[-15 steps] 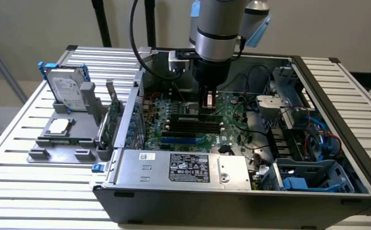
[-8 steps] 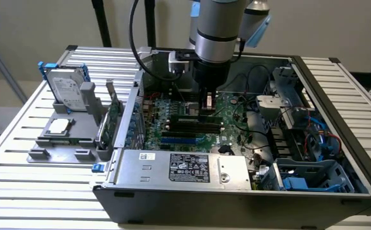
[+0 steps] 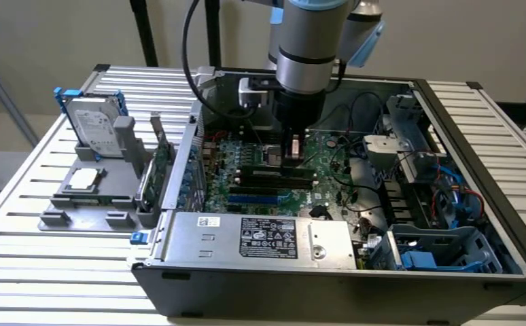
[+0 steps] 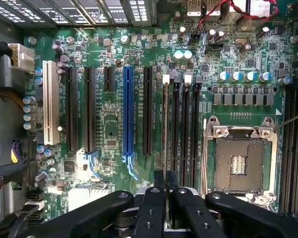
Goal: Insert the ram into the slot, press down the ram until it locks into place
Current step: 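Insert the ram into the slot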
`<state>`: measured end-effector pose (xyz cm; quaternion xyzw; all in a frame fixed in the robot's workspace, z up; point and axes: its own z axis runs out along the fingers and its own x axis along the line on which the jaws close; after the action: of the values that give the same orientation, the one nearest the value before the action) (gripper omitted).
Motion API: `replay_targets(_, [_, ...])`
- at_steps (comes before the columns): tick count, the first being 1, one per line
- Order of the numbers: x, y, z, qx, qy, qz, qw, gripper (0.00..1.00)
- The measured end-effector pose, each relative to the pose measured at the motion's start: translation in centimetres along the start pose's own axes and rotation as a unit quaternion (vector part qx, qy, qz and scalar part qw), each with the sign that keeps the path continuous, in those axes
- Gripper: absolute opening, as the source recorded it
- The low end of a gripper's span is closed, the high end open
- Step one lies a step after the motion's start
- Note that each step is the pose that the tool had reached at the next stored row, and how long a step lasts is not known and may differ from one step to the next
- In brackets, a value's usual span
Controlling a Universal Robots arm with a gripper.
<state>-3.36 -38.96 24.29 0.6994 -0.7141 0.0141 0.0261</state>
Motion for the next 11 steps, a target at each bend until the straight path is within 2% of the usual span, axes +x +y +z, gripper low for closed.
replay_targets(4, [-0.02,0.0,0.24,-0.0003,0.0017,0.005,1.0,0.13])
replay_targets(11, [-0.08,0.08,0.45,-0.0003,0.002,0.006,1.0,0.13])
